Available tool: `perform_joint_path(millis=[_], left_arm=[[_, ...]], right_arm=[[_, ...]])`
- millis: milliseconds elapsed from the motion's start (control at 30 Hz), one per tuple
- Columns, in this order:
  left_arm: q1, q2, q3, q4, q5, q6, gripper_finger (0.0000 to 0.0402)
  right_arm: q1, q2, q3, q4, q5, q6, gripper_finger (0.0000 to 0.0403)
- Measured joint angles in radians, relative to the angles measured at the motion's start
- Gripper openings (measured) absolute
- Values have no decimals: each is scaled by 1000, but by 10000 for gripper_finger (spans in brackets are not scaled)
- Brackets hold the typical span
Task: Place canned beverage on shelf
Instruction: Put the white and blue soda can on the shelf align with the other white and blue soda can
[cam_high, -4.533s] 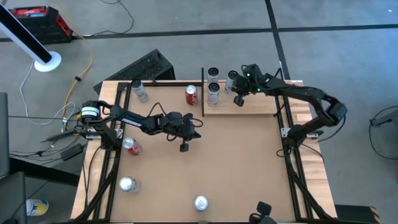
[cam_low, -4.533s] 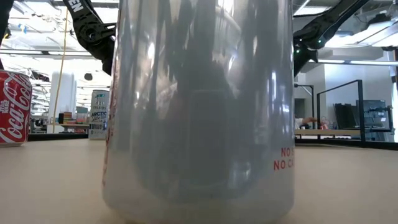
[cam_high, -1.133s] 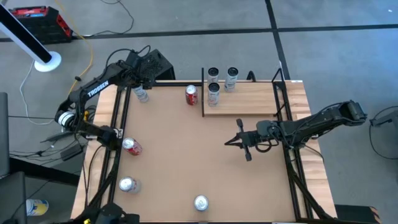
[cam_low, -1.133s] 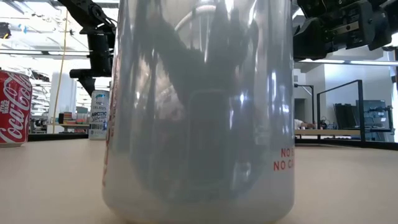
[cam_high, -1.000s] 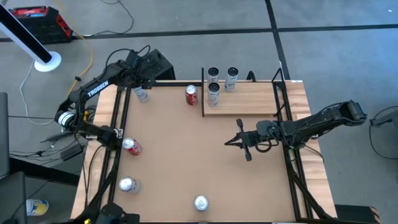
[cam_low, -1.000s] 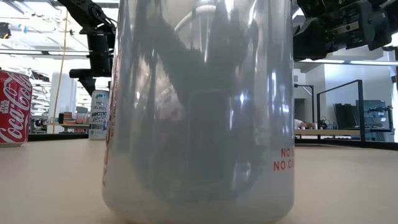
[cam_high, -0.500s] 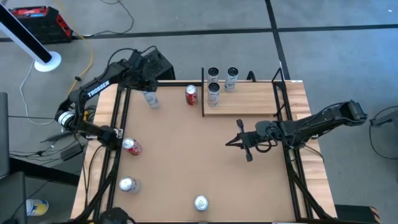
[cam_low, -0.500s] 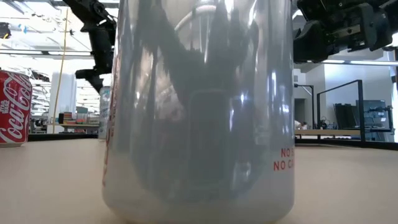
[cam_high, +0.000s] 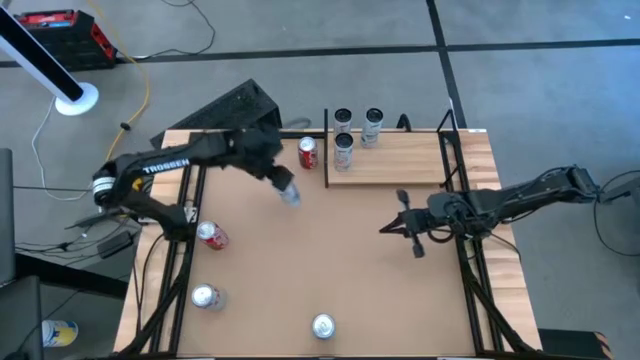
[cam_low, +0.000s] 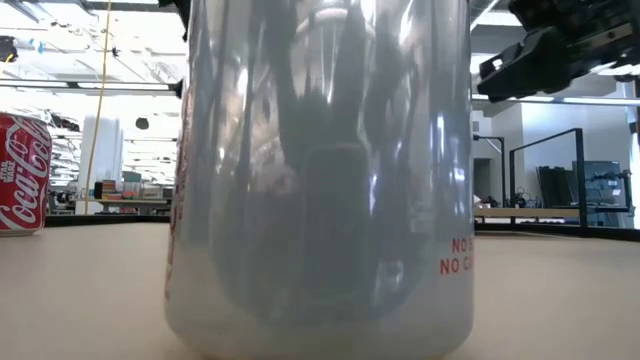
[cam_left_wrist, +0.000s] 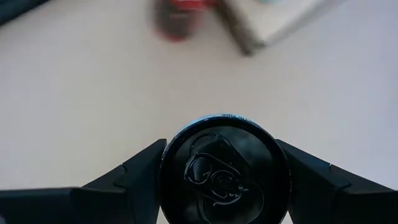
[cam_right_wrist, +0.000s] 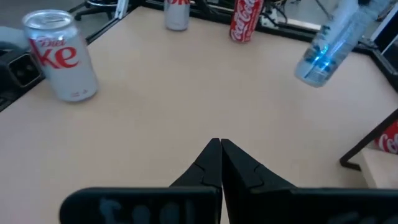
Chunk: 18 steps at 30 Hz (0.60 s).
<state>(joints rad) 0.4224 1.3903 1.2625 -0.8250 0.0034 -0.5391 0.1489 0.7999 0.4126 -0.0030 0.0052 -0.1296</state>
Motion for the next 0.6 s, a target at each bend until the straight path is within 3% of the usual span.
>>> perform_joint_path(millis=[267, 400, 600], left_arm=[[-291, 154, 170, 80, -76, -87, 240], [-334, 308, 372, 70, -86, -31, 240], [-309, 565, 780, 10, -60, 132, 240]], right_arm=[[76, -47, 0, -61, 112, 18, 24], [101, -50, 0, -69, 136, 17, 24], [114, -50, 0, -81, 139, 17, 24]])
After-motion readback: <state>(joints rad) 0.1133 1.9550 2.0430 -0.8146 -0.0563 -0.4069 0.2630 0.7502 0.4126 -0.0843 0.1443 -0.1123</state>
